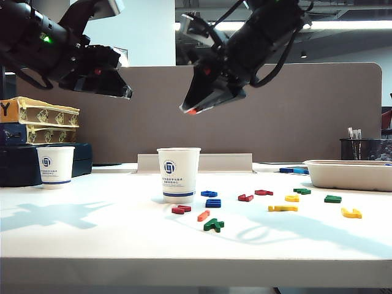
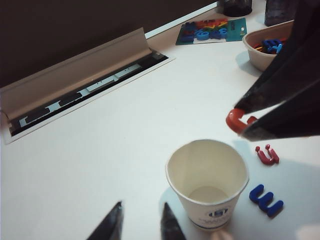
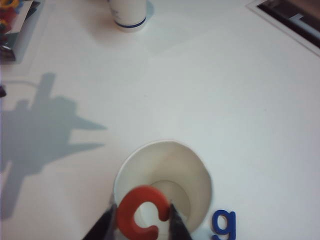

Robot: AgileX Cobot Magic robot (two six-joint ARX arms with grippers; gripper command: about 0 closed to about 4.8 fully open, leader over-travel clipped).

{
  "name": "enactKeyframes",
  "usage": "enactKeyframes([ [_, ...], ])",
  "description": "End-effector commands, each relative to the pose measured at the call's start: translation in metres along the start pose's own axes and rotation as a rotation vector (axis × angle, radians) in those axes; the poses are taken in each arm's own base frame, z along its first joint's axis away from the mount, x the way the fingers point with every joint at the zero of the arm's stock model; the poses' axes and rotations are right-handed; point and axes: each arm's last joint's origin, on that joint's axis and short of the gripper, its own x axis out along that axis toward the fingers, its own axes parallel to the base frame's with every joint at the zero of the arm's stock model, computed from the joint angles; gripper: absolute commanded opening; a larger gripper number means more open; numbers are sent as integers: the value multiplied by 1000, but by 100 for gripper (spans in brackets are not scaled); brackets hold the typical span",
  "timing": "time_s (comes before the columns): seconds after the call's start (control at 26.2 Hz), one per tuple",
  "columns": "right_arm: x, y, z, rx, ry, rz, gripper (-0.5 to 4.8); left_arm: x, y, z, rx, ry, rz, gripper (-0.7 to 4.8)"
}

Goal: Pick up the letter "c" and put it in the paper cup.

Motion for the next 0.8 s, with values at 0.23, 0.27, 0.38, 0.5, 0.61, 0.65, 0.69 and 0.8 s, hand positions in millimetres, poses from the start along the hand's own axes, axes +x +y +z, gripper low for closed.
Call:
enactKeyframes([
  [0.23, 16, -2, -3, 21, -28, 9, 106, 0, 1, 3, 1, -14, 0, 93],
  [0.27, 17, -2, -2, 27, -37, 8, 107, 0, 1, 3, 1, -14, 0, 93],
  [0.38, 22, -4, -3, 46, -53, 6, 107, 0, 1, 3, 1, -14, 0, 93],
  [0.5, 25, -4, -4, 47, -48, 7, 107, 0, 1, 3, 1, -14, -1, 93],
  [0.61, 31, -5, 0, 46, -45, 12, 107, 0, 1, 3, 1, -14, 0, 93],
  [0.65, 35, -5, 3, 43, -48, 15, 106, 0, 1, 3, 0, -13, 0, 93],
  [0.69, 36, -5, 5, 40, -53, 16, 107, 0, 1, 3, 0, -13, 0, 93],
  [0.8, 42, -5, 9, 37, -57, 24, 106, 0, 1, 3, 1, -14, 0, 93],
])
